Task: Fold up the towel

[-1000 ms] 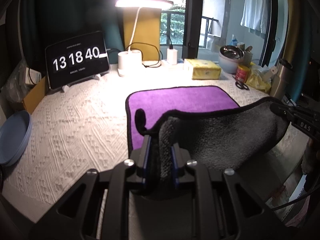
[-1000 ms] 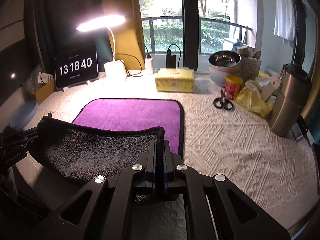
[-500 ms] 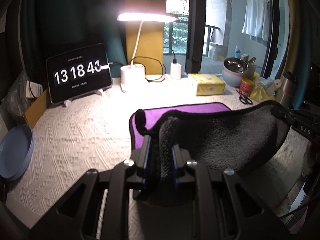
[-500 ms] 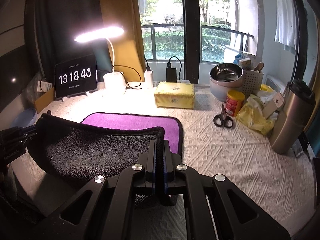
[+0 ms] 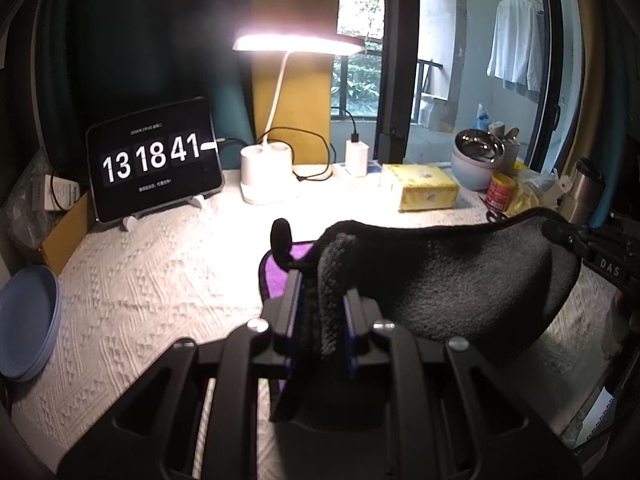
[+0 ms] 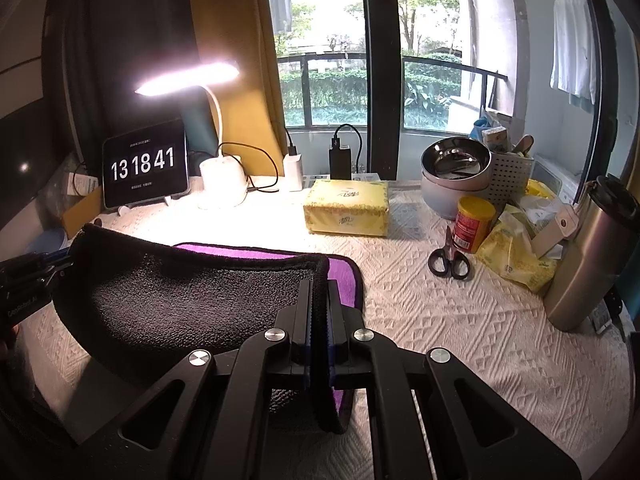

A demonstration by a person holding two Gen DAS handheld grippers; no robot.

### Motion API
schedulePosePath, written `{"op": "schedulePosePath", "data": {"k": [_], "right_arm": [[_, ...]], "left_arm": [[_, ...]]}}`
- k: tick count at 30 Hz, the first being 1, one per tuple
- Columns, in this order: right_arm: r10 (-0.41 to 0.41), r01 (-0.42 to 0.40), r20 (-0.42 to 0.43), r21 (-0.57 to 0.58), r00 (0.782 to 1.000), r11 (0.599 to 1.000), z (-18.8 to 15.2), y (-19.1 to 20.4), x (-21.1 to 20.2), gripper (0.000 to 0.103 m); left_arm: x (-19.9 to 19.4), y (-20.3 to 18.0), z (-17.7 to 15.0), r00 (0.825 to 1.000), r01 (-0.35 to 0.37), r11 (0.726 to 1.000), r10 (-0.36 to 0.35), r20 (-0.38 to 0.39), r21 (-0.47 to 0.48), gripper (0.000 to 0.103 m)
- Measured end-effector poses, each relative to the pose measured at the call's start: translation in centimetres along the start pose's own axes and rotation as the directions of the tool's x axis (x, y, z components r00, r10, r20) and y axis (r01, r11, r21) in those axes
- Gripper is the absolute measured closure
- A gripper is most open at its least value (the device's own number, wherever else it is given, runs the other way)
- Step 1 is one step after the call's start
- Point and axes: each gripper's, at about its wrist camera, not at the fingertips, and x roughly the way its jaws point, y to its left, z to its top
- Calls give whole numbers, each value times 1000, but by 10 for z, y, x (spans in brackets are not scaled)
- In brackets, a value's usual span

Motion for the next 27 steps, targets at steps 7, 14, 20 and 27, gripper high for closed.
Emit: {"op": "schedulePosePath", "data": {"k": [7, 14, 20, 27], "right_arm": [[0, 0, 6, -4, 1000, 1000, 9, -2, 14, 97], [1, -1, 7, -6, 1000, 1000, 15, -3, 24, 97], [1, -1, 6, -5, 1000, 1000, 16, -4, 27, 97], [3, -3, 2, -6, 1000, 1000, 22, -5, 37, 97]], "left_arm": [[13, 3, 7, 1000, -3, 1000, 3, 0, -4, 84], [26, 7, 14, 1000, -5, 1000, 5, 4, -13, 84], [31, 8, 15, 1000, -6, 1000, 6, 5, -15, 84], [49, 12, 24, 1000, -9, 1000, 10, 4, -21, 84]]}}
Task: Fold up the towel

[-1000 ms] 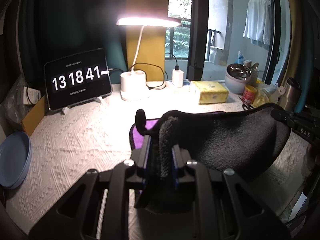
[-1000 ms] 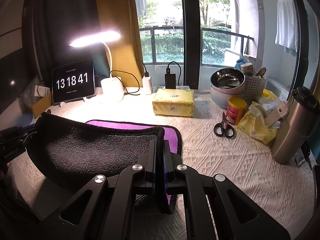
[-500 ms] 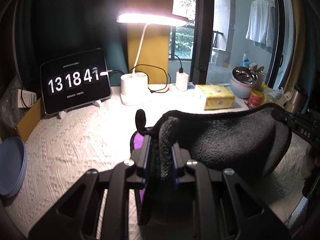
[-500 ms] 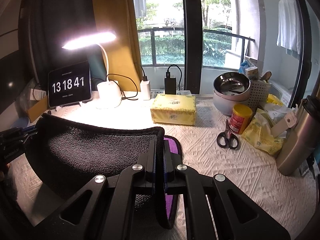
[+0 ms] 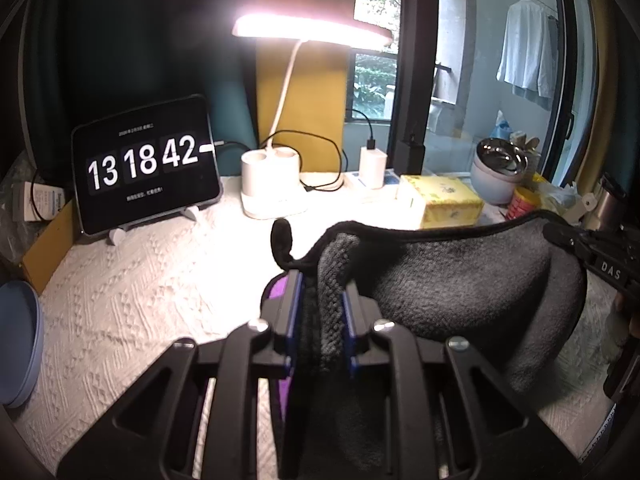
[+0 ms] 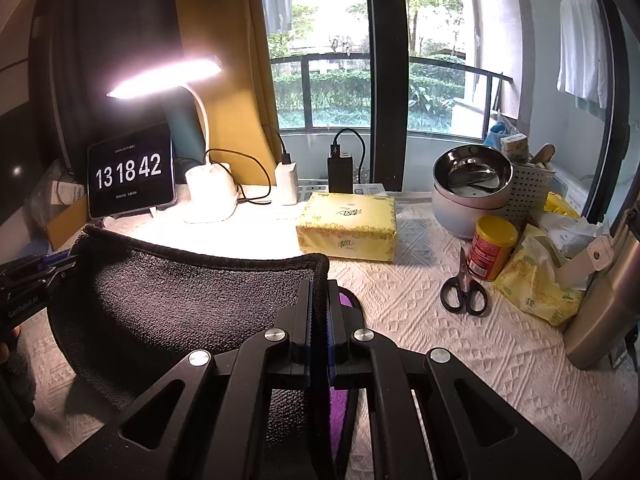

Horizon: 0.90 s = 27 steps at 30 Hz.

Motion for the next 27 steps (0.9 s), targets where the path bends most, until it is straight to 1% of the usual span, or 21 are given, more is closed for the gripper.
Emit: {"op": "schedulePosePath", "data": {"k": [6, 16, 19, 27], "right_arm": [[0, 0, -6, 1, 1000, 1000, 6, -3, 14, 97], [-7, 7, -18, -7, 1000, 1000, 5, -4, 31, 97], [-24, 24, -24, -21, 999, 1000, 5, -3, 39, 97], [-36, 35, -48, -27, 998, 999, 3, -5, 58, 97]], "left_arm": [[10, 1, 2, 1000, -3, 1000, 3, -2, 0, 84], [29, 4, 4, 1000, -14, 1000, 14, -2, 5, 84], [35, 5, 4, 1000, -15, 1000, 15, -9, 6, 84], [53, 7, 1, 999, -21, 1000, 22, -41, 6, 84]]}}
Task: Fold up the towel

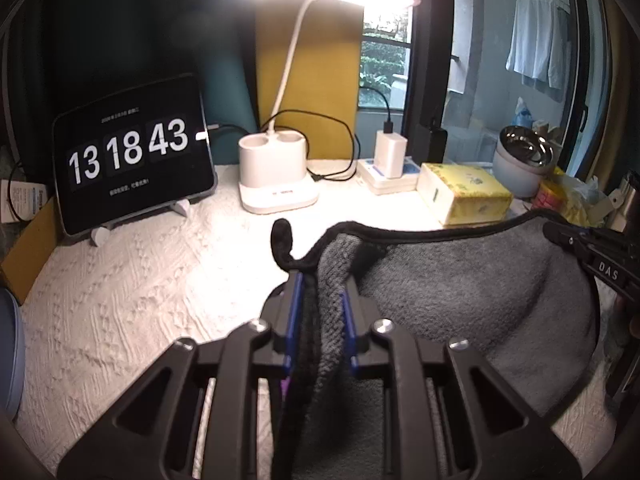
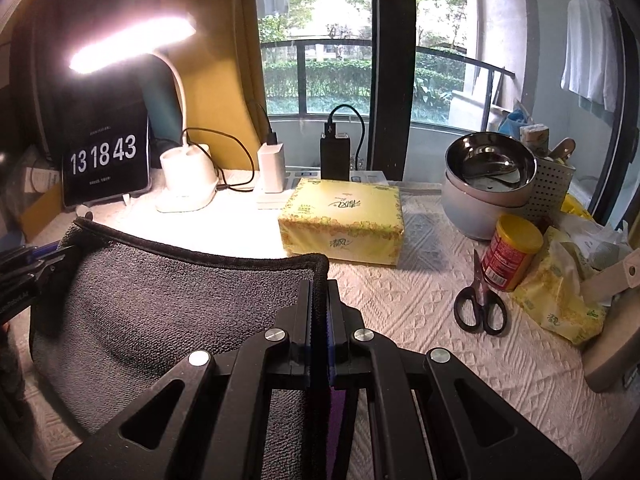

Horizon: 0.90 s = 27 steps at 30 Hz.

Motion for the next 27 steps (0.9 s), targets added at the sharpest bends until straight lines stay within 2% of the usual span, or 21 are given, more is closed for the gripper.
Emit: {"op": "schedulePosePath", "data": {"k": [10, 15, 27], "right_arm": [[-12, 11, -62, -15, 998, 1000, -5, 0, 30, 97], [-18, 16, -100, -20, 995, 1000, -8, 0, 42, 97], [-33, 32, -177, -9, 984, 999, -10, -4, 58, 97]], "left_arm": [[26, 2, -5, 998, -9, 1000, 9, -66, -1, 84], [42, 4, -11, 992, -18, 1000, 17, -124, -5, 84], [63, 8, -17, 979, -26, 1000, 21, -202, -19, 82]]}}
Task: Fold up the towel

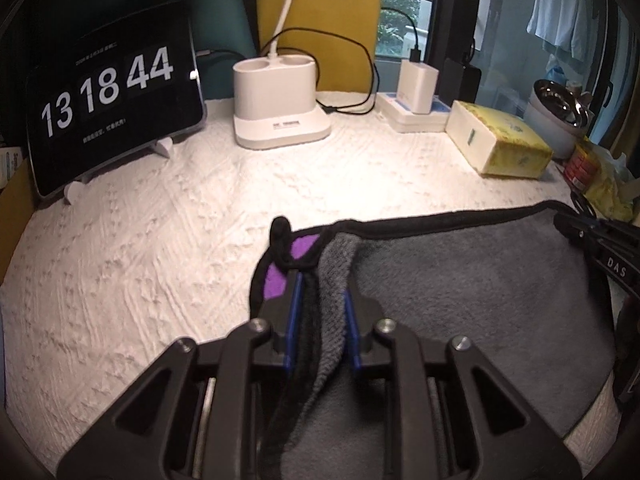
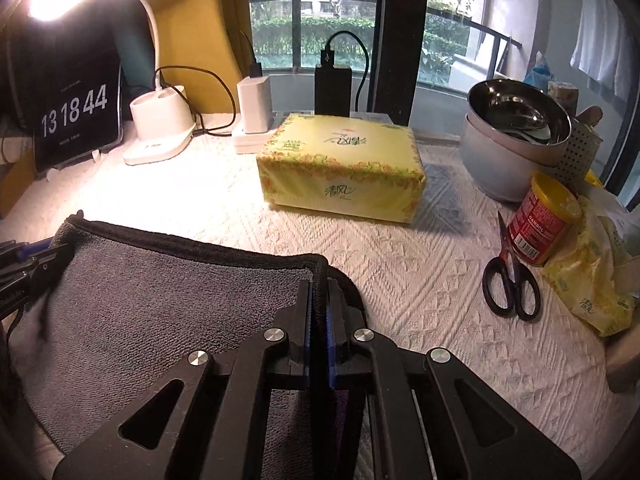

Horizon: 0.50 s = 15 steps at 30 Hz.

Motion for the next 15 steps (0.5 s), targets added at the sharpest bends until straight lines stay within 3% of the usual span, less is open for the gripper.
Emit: {"op": "schedulePosePath", "data": {"k": [8, 12, 15], "right_arm": [[-15, 16, -33, 18, 999, 1000, -1, -4, 5, 97], [-24, 25, -39, 18, 999, 1000, 0, -3, 7, 97], [-30, 31, -45, 20, 999, 999, 0, -4, 8, 97]], "left_arm": [[3, 8, 0, 1000, 5, 999, -6, -16, -42, 71], [0, 12, 1, 1000, -8, 998, 7, -13, -62, 57], [-2, 19, 3, 1000, -25, 996, 25, -5, -88, 54]]}}
